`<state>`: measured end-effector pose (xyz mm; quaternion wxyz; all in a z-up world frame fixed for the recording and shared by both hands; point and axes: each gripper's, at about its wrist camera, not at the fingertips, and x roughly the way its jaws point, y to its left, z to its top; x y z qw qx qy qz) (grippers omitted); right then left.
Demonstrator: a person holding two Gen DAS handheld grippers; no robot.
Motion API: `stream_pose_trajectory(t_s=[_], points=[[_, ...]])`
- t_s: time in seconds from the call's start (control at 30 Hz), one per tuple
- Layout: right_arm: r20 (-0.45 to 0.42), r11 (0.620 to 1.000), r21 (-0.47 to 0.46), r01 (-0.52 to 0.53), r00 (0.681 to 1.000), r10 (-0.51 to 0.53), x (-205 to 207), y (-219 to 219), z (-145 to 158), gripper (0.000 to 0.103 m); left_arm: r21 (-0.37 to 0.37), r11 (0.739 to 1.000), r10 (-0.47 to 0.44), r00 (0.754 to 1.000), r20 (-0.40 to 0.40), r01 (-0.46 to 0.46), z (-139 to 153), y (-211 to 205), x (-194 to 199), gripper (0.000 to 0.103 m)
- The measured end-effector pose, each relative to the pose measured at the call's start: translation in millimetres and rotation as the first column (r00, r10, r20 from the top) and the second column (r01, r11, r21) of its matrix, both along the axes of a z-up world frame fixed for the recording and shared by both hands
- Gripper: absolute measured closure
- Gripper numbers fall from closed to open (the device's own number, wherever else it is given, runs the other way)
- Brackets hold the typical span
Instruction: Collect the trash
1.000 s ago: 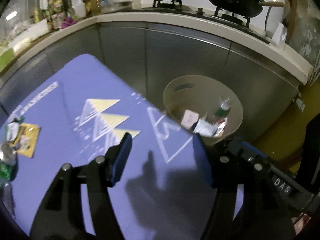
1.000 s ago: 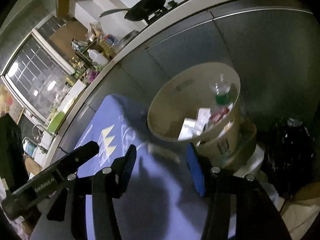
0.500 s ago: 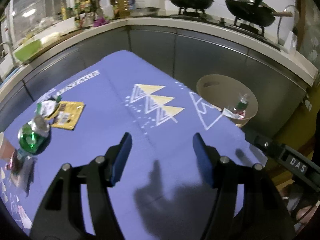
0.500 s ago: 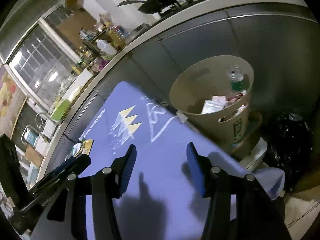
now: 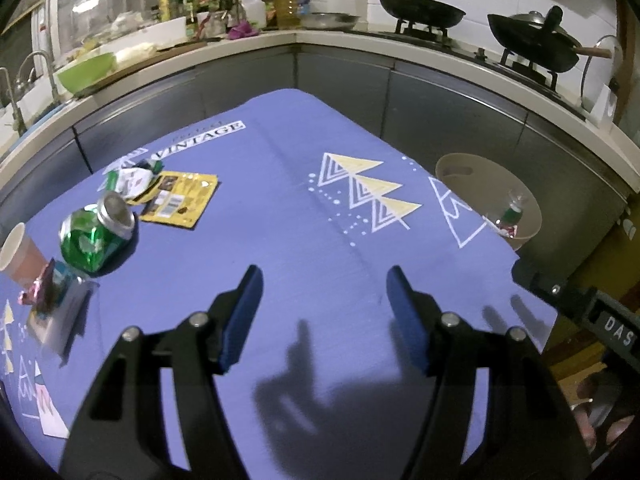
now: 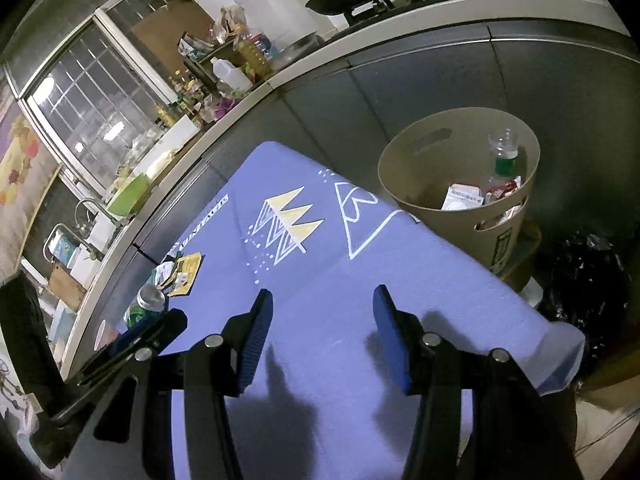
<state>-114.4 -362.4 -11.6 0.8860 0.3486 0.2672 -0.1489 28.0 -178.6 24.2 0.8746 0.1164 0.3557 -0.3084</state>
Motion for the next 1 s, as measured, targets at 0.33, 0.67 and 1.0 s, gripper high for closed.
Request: stream_pose_trajectory(t_s=[0.33,0.67,1.0], points=[[0.001,0.999,0.030,0.033,0.999,-0.033,-7.8,-4.5,-1.1,0.054,0.009,1.000,-0.015,1.000,0.010,0.015,-0.1,-5.2,-5.1,0.041],[-0.015,0.998,0.052,0.036,0.999,-0.036,-6.8,-7.6,-7.4,0.054,0.028,0.999,-0.024,1.000,0.010,0.023,-2.3,-8.6,-7.2,0.041],[-0.032,0.998,0.060,0.036,0.999,-0.034,-2.2,-6.6,-10.5,0.054,0.039,0.999,-0.011,1.000,-0.013,0.012,-11.0,-1.6,-0.9,0.030]])
